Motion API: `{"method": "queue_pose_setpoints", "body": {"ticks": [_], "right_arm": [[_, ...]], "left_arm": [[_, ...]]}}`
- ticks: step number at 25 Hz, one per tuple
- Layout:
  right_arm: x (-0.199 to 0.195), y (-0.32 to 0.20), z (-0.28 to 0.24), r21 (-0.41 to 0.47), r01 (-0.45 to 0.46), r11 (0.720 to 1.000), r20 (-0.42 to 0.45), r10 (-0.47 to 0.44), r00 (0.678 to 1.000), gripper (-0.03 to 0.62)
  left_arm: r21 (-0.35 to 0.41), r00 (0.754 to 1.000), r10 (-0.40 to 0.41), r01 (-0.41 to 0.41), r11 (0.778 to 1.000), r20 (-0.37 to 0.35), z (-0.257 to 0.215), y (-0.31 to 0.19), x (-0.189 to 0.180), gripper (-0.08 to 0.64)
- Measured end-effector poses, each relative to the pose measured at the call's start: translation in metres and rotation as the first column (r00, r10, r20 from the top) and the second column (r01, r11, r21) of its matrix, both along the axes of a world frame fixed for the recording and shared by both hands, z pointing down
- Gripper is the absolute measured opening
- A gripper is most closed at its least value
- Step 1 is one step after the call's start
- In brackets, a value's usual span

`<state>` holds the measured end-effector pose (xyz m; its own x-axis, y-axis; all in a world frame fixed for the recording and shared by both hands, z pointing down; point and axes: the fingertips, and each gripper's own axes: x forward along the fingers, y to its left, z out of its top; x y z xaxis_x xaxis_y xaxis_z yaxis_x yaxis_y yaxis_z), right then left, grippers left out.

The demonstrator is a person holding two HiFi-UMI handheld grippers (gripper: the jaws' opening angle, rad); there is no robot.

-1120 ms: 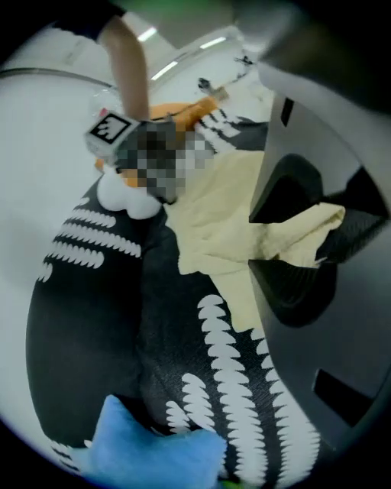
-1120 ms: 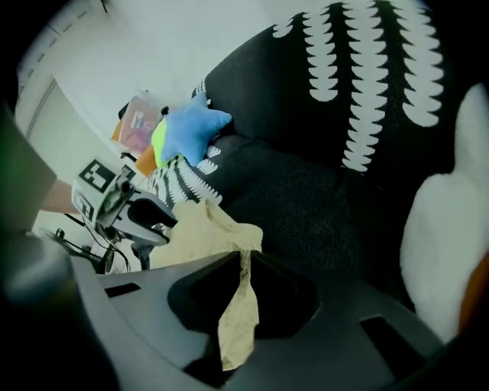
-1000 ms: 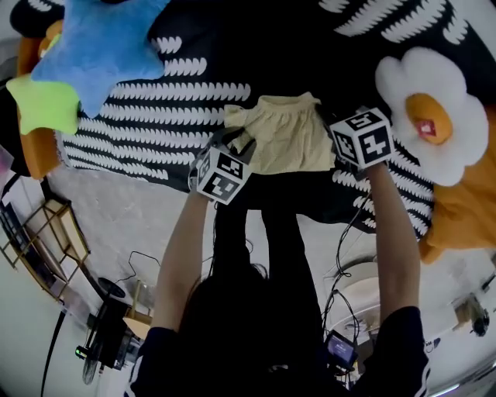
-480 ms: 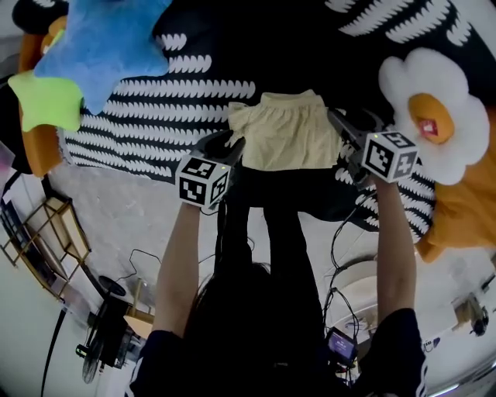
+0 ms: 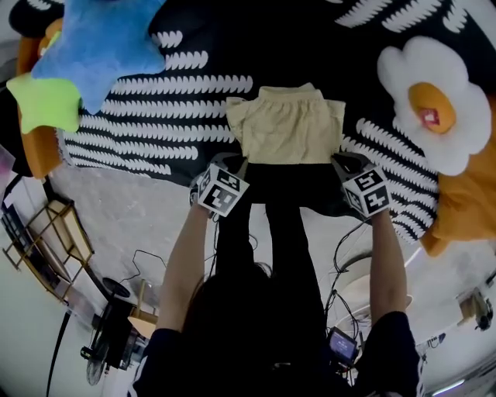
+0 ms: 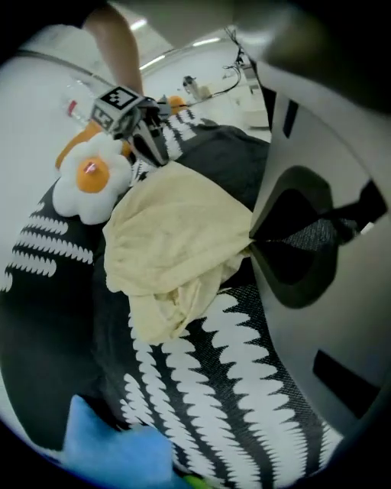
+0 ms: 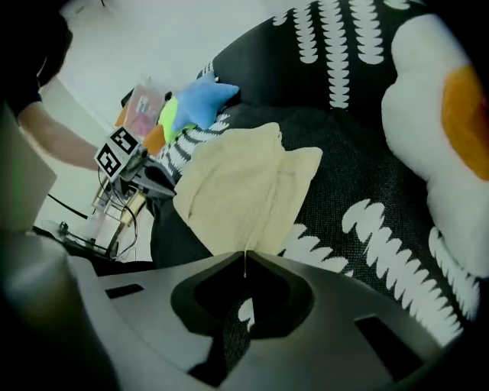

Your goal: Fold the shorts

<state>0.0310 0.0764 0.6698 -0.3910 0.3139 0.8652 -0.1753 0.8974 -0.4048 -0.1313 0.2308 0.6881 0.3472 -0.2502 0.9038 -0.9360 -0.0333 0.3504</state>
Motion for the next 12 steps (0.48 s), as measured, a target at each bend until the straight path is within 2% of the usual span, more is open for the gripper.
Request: {"method": "queue_pose_setpoints", "body": {"ticks": [2,5,8,9,11,12], "right_arm": [[0.012,-0.001,0.0,0.017,0.01,1.0,-0.012,-0.01,1.0,0.017],[0.029,-0.003,0.003,0.003,-0.018,1.0,-0.037,0.018,0.999,0.017],[0.03,-0.009,-0.001,0.031,-0.065,0.997,-0.03,0.066,0.997,0.034],[0.028,-0.01,-0.004,0.035,-0.086,0.996,-0.023,0.087,0.996,0.08],[0.024,-0.01,-0.011,0.03,-0.134,0.991,-0.004,0.134,0.991,0.231],[0.024,-0.011,-0.018,0.042,-0.159,0.986,0.009,0.159,0.987,0.26]], "left_arm": [[0.003,1.0,0.015,-0.015,1.0,0.01,0.003,0.001,-0.003,0.012],[0.0,0.998,-0.05,0.05,0.999,-0.022,-0.007,0.008,-0.011,0.012],[-0.014,0.989,-0.144,0.145,0.989,0.014,-0.013,0.022,-0.026,0.003],[-0.013,0.982,-0.189,0.19,0.982,0.015,-0.016,0.027,-0.032,0.005],[-0.002,0.963,-0.271,0.271,0.963,0.011,-0.024,0.033,-0.042,0.006],[0.01,0.954,-0.298,0.298,0.954,0.011,-0.031,0.033,-0.045,0.008]]}}
